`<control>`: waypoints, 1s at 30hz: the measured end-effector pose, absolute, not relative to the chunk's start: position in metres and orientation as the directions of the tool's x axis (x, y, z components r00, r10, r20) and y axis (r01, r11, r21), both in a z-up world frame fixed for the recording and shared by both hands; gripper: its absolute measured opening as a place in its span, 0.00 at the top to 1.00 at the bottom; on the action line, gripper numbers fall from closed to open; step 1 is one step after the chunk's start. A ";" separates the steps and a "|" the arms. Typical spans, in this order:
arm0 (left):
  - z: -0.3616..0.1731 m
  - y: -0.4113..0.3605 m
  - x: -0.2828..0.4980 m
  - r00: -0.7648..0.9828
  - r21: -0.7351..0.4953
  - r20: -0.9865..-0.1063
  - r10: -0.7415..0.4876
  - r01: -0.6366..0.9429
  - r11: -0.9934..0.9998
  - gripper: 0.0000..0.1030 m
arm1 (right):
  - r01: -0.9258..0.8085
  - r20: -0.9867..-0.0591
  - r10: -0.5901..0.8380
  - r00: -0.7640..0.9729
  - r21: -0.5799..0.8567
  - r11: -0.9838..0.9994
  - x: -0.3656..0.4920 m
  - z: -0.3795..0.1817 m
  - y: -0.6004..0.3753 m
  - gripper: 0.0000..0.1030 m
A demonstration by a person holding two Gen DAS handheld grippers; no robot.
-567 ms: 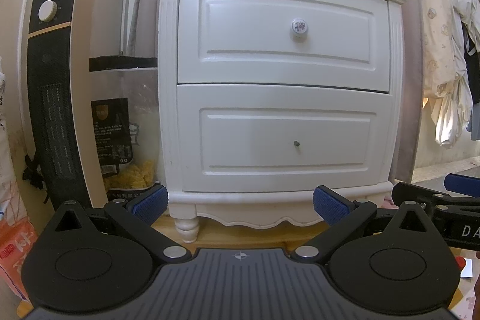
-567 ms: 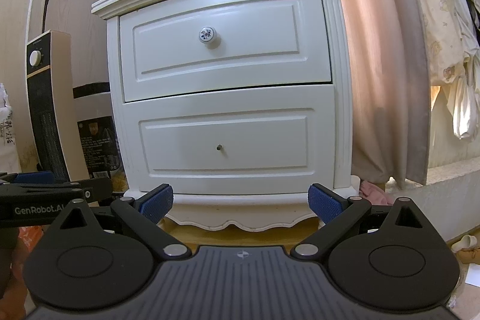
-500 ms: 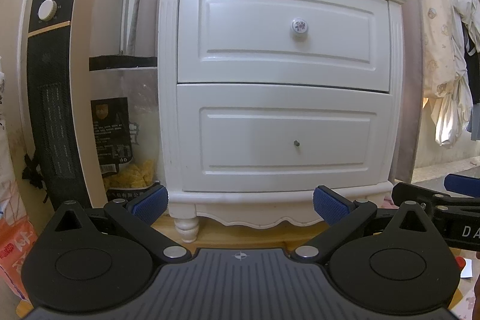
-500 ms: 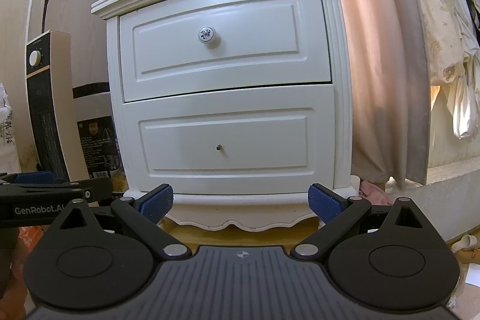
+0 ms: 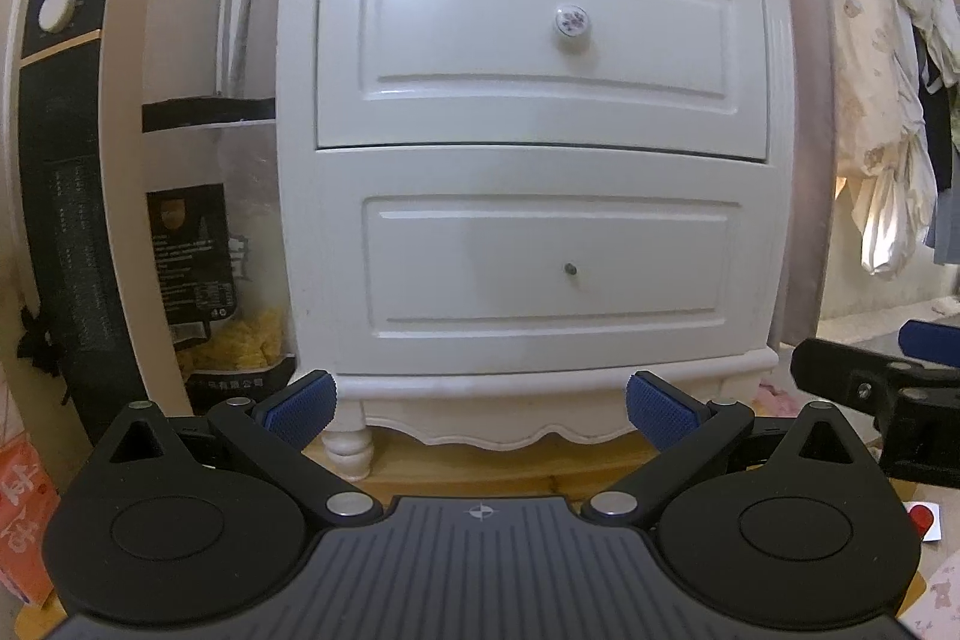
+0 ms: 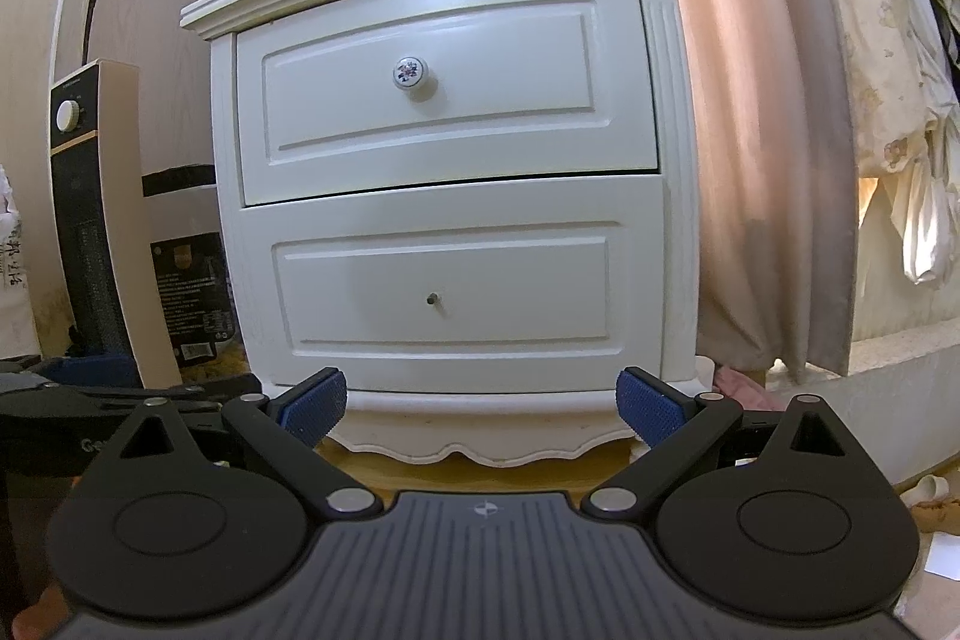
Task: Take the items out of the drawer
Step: 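Move the left tool toward the lower drawer's small knob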
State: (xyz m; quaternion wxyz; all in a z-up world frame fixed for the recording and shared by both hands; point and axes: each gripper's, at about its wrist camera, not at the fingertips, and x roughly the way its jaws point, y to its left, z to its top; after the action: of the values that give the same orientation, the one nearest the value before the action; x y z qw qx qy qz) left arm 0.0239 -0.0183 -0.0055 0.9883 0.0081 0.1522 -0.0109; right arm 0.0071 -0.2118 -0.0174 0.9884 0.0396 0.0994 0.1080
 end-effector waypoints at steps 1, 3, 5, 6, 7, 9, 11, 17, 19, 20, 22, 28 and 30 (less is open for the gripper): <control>-0.006 -0.020 0.026 0.954 0.017 -0.300 -0.016 0.022 1.000 0.00 | -0.203 -0.187 0.218 0.958 0.099 0.974 0.007 -0.017 -0.213 0.00; -0.009 -0.024 0.030 0.954 0.028 -0.299 -0.012 0.021 0.999 0.00 | -0.199 -0.186 0.214 0.959 0.097 0.975 0.008 -0.017 -0.215 0.00; -0.011 -0.030 0.036 0.955 0.043 -0.296 -0.012 0.026 0.999 0.00 | -0.193 -0.183 0.208 0.961 0.096 0.977 0.009 -0.017 -0.218 0.00; -0.012 -0.033 0.039 0.956 0.049 -0.294 -0.014 0.030 0.998 0.00 | -0.190 -0.182 0.206 0.962 0.097 0.977 0.010 -0.017 -0.220 0.00; -0.014 -0.035 0.043 0.956 0.053 -0.294 -0.018 0.035 0.998 0.00 | -0.188 -0.181 0.204 0.962 0.099 0.977 0.010 -0.017 -0.221 0.00; -0.016 -0.039 0.050 0.953 0.053 -0.302 -0.021 0.039 0.998 0.00 | -0.188 -0.178 0.205 0.962 0.108 0.976 0.013 -0.017 -0.225 0.00; -0.018 -0.041 0.059 0.951 0.044 -0.310 -0.024 0.039 0.998 0.00 | -0.188 -0.177 0.207 0.962 0.115 0.975 0.017 -0.018 -0.227 0.00; -0.022 -0.047 0.086 0.949 0.004 -0.313 -0.036 0.039 0.999 0.00 | -0.185 -0.191 0.207 0.960 0.123 0.975 0.032 -0.023 -0.232 0.00; -0.023 -0.050 0.094 0.952 -0.003 -0.303 -0.039 0.040 0.999 0.00 | -0.182 -0.196 0.204 0.959 0.122 0.976 0.038 -0.024 -0.233 0.00; -0.023 -0.052 0.097 0.954 -0.005 -0.297 -0.041 0.042 0.999 0.00 | -0.181 -0.197 0.202 0.959 0.121 0.976 0.040 -0.024 -0.234 0.00; -0.025 -0.058 0.105 0.957 0.002 -0.289 -0.038 0.041 0.999 0.00 | -0.177 -0.198 0.198 0.960 0.120 0.977 0.045 -0.024 -0.236 0.00; -0.030 -0.073 0.128 0.959 0.021 -0.283 -0.027 0.035 0.999 0.00 | -0.172 -0.203 0.195 0.960 0.125 0.977 0.056 -0.026 -0.241 0.00; -0.032 -0.078 0.133 0.965 0.028 -0.259 -0.026 0.034 0.999 0.00 | -0.171 -0.206 0.195 0.959 0.125 0.977 0.060 -0.027 -0.242 0.00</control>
State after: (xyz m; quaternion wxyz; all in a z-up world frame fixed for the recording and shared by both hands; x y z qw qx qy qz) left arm 0.1327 -0.0779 -0.0316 0.9912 0.0163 0.1306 -0.0151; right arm 0.0599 -0.2421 -0.0273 0.9883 0.0531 0.1093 0.0926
